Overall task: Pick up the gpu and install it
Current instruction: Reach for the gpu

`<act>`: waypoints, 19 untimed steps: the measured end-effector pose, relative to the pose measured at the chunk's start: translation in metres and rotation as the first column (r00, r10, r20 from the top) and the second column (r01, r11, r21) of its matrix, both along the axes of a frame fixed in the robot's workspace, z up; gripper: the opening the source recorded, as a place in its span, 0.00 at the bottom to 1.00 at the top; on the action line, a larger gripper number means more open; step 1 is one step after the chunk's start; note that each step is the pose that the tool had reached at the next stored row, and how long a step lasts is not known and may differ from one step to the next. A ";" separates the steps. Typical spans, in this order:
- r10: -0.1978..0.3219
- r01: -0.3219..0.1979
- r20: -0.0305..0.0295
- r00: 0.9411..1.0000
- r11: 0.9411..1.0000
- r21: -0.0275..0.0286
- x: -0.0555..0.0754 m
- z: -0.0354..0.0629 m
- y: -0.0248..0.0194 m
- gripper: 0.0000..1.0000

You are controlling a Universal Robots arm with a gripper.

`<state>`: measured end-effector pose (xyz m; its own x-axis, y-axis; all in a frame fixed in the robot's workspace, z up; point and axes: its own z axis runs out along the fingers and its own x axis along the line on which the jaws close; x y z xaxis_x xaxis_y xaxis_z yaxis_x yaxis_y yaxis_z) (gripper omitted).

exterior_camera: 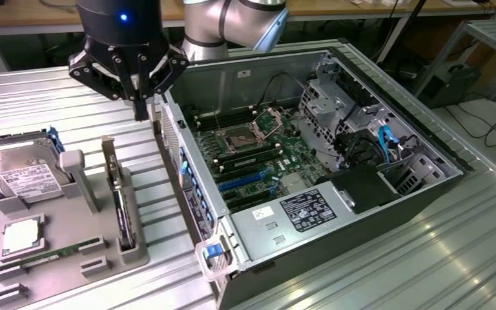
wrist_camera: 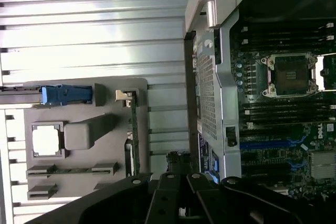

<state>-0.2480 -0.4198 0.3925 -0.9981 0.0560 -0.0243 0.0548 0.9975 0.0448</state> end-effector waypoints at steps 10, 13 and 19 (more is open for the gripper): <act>0.012 -0.012 0.000 1.000 1.000 0.000 -0.032 0.0000 -0.0101 0.11; 0.015 -0.015 0.000 1.000 1.000 0.000 -0.039 -0.0001 -0.0117 0.11; 0.022 -0.022 0.000 1.000 1.000 0.000 -0.052 0.0000 -0.0149 0.11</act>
